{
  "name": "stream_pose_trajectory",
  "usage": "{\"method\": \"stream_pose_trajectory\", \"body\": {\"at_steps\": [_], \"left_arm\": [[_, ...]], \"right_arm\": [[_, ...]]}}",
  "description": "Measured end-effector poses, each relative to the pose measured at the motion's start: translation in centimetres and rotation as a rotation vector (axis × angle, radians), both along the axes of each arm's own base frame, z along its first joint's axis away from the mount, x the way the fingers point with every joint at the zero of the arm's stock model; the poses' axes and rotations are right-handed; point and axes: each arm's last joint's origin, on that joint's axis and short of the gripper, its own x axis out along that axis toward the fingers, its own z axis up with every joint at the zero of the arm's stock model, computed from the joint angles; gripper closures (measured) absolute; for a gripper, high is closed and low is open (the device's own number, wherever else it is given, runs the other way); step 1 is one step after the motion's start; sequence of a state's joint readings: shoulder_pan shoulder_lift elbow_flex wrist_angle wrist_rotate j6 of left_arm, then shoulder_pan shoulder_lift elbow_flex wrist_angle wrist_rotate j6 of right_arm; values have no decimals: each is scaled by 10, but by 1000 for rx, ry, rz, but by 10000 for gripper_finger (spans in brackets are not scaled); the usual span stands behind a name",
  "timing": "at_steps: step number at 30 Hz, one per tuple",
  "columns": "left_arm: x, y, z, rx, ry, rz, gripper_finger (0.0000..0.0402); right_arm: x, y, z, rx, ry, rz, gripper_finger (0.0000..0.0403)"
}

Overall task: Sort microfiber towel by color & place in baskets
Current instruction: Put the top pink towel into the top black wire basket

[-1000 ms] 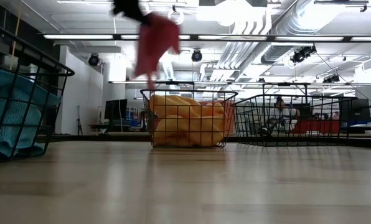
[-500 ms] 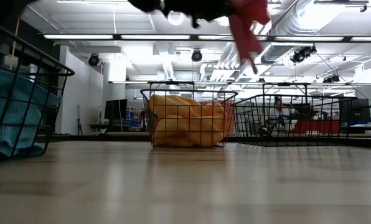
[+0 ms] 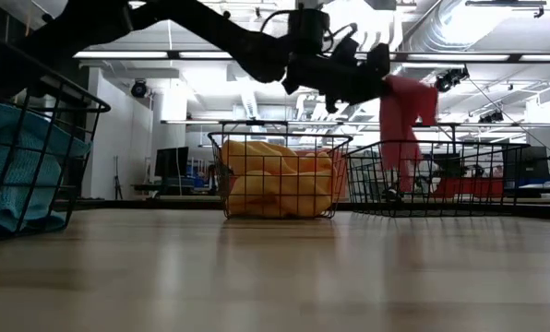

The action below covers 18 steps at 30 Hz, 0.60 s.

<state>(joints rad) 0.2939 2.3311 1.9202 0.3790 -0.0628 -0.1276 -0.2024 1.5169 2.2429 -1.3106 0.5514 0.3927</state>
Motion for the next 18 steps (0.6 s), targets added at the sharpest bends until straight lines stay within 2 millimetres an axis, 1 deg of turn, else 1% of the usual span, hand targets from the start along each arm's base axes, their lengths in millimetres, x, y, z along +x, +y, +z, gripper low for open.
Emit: {"method": "stream_pose_trajectory", "body": {"at_steps": [4,6,8,12,14,16,18], "left_arm": [[0,-4,-13,-42,127,-16,324],[-2,-6,-15,-88,184,-38,301],[-6,-7,-8,-125,200,-76,279],[-19,-6,19,-155,205,-196,246],[-25,-3,21,-192,244,-249,240],[-31,2,21,-229,284,-237,238],[-35,8,24,-238,283,-181,238]], "right_arm": [[0,0,0,1,0,2,144],[0,0,0,-1,3,4,144],[0,0,0,-6,9,8,144],[0,0,0,-14,18,14,144],[0,0,0,-14,18,13,144],[0,0,0,-17,19,9,144],[-1,-1,0,-31,22,-13,144]]}}
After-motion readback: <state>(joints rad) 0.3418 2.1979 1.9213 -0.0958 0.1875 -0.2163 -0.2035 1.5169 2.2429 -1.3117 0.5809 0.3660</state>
